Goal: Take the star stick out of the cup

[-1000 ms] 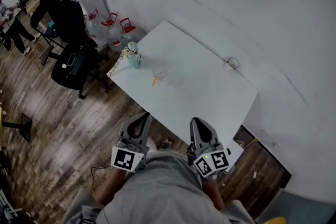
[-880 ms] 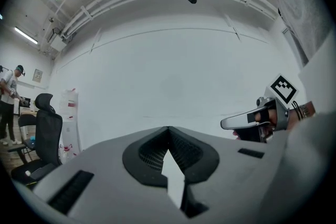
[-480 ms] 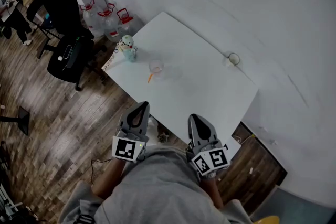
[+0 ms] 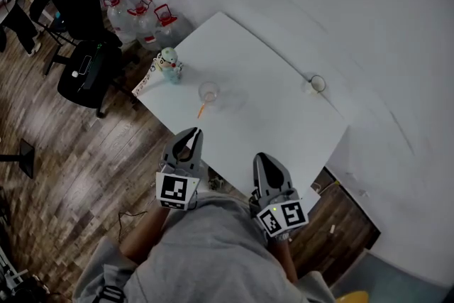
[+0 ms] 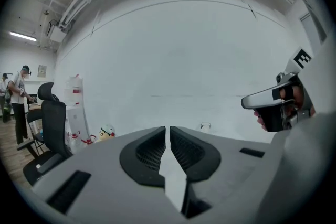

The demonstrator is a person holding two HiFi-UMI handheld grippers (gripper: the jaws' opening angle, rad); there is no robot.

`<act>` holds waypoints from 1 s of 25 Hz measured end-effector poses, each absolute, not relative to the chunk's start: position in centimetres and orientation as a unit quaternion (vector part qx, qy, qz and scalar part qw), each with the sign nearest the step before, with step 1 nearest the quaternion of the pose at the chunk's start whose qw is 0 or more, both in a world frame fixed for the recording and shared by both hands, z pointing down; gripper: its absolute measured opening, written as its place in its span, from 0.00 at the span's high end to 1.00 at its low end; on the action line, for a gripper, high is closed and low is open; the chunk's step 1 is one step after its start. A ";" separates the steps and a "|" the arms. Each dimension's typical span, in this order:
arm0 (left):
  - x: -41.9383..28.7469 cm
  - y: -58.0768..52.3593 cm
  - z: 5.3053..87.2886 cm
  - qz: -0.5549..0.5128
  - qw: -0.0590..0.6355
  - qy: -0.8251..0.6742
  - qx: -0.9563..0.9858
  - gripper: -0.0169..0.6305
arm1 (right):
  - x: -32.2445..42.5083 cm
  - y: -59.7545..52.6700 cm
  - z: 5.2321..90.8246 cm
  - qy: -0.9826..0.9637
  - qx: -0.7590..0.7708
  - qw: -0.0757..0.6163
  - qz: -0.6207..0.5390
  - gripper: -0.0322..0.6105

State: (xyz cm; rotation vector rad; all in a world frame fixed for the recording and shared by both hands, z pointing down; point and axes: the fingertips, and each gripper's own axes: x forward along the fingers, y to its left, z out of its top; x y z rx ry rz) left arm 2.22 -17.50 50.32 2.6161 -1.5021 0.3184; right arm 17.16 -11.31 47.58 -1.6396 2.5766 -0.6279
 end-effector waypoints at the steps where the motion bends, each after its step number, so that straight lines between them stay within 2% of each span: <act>1: 2.3 -17.8 50.9 0.111 0.061 -0.493 0.861 0.88 | 17.2 -11.6 47.8 0.825 -0.526 0.010 -0.204 0.89; 12: 2.1 -21.0 56.0 0.177 0.101 -0.495 0.845 0.77 | 17.0 -14.6 49.2 0.820 -0.527 -0.006 -0.222 0.89; 25: 2.0 -23.5 61.9 0.234 0.179 -0.489 0.821 0.74 | 17.4 -17.0 50.8 0.799 -0.550 -0.013 -0.244 0.89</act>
